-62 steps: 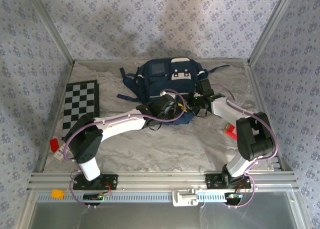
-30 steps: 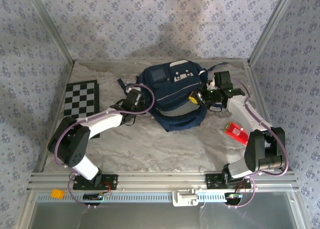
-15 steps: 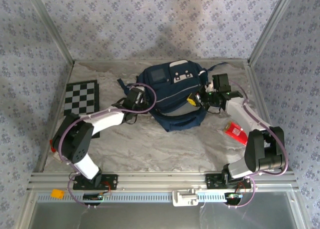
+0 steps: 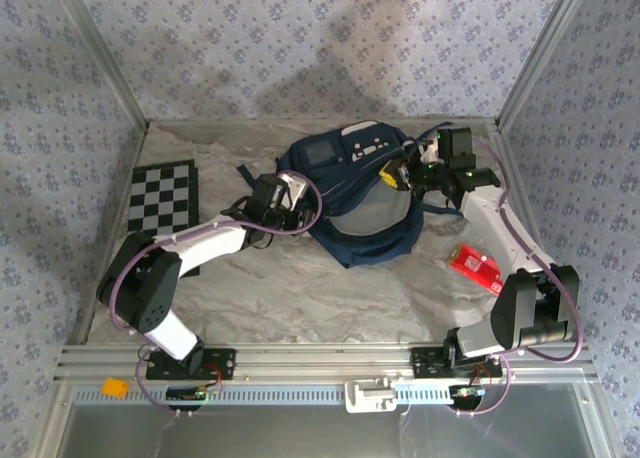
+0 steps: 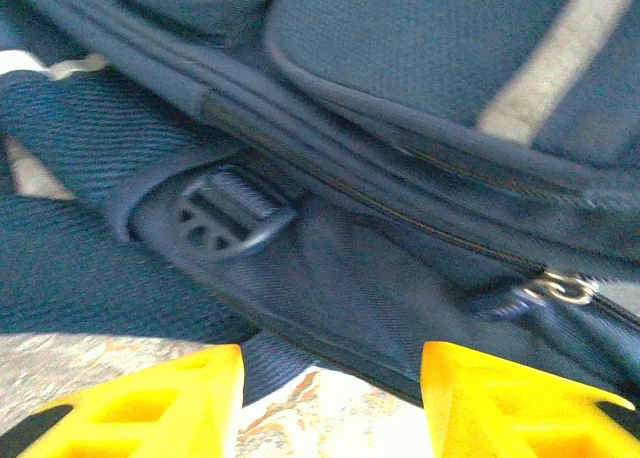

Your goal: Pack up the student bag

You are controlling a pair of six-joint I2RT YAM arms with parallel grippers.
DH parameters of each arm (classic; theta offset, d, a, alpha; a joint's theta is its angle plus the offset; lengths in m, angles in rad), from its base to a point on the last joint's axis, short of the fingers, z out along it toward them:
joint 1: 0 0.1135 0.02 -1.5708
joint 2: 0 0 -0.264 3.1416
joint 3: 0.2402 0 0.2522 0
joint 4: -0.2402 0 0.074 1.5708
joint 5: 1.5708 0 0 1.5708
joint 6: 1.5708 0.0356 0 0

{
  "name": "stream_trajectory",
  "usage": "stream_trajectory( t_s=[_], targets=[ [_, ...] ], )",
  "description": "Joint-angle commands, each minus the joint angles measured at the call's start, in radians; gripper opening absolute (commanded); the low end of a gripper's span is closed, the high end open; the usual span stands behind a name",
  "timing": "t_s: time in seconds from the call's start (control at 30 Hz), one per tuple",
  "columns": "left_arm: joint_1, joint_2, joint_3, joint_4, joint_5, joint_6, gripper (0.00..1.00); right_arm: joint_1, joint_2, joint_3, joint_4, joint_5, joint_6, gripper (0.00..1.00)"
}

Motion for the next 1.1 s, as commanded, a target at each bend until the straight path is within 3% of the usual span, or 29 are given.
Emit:
stream_trajectory(
  t_s=[0.0, 0.43, 0.57, 0.7, 0.77, 1.07],
  targets=[
    [-0.037, 0.024, 0.017, 0.034, 0.092, 0.088, 0.49, -0.011, -0.011, 0.063, 0.014, -0.011, -0.018, 0.00],
    [-0.074, 0.084, 0.036, 0.115, 0.089, 0.111, 0.49, -0.025, -0.006, 0.065, 0.022, -0.015, -0.009, 0.00],
    [-0.072, 0.086, 0.045, 0.164, 0.089, 0.101, 0.40, -0.025, -0.008, 0.068, 0.011, -0.017, -0.016, 0.00],
    [-0.060, 0.089, 0.054, 0.207, 0.071, 0.084, 0.23, -0.027, -0.012, 0.060, -0.001, -0.018, -0.028, 0.00],
    [-0.035, 0.092, 0.057, 0.212, 0.077, 0.066, 0.19, -0.032, -0.014, 0.055, -0.010, -0.021, -0.033, 0.00],
    [0.063, 0.141, 0.086, 0.175, 0.028, 0.031, 0.17, -0.037, -0.026, 0.036, -0.001, -0.042, -0.031, 0.00]
  ],
)
